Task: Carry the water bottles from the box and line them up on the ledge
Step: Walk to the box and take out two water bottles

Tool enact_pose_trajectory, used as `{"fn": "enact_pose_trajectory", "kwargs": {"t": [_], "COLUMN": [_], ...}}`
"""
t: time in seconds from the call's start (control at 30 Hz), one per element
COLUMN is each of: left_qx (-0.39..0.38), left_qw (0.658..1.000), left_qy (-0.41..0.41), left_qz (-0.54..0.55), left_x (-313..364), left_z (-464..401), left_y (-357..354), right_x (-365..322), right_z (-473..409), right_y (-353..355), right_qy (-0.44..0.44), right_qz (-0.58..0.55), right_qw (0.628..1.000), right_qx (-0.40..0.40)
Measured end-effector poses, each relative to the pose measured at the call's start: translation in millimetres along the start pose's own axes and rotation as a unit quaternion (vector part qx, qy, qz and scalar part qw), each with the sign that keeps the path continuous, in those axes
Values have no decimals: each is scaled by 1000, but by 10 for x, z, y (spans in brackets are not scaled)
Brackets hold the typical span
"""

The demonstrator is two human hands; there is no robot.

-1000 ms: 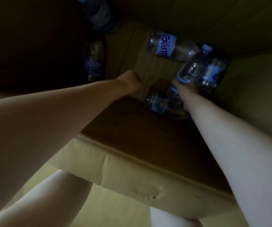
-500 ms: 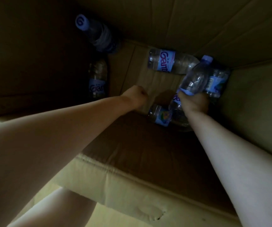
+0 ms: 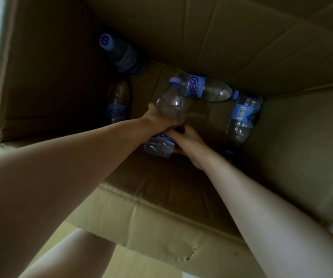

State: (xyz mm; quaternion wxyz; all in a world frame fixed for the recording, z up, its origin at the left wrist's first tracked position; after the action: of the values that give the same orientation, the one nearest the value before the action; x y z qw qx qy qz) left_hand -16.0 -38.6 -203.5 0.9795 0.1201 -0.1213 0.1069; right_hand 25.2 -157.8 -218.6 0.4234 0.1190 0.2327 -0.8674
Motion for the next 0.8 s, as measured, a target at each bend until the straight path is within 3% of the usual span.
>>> {"fn": "enact_pose_trajectory", "kwargs": {"t": [0.1,0.23,0.43,0.8], "left_qx": [54,80,96,54], "left_qw": [996,981,985,983], "left_qy": [20,44,14,11], "left_qz": [73,171,140,174], "left_x": [-148,-255,-409,-487], "left_z": [-104,-264,-566,-722], "left_y": [148,286,388,334], "right_x": [-18,-236,-638,-574], "right_z": [-115,-457,-971,-1316], "right_y": [52,284,401,553], "right_qy": [-25,-34,28,52], "right_qz": [-107,-306,-460,-457], "right_qw": [994,946,868,866], "right_qx": [-21,102,183,197]}}
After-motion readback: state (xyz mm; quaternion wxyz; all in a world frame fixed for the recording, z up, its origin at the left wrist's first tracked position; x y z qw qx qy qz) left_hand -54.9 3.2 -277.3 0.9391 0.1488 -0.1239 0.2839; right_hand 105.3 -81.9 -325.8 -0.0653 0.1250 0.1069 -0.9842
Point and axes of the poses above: each hand's wrist, its own z-axis away from the middle knuckle, its own y-axis out of the back of the hand, x = y × z, the point moved 1 cm from there along -z, towards the middle knuckle, and after that the axes turned 5 degrees about -x, right-handed, at the moved point
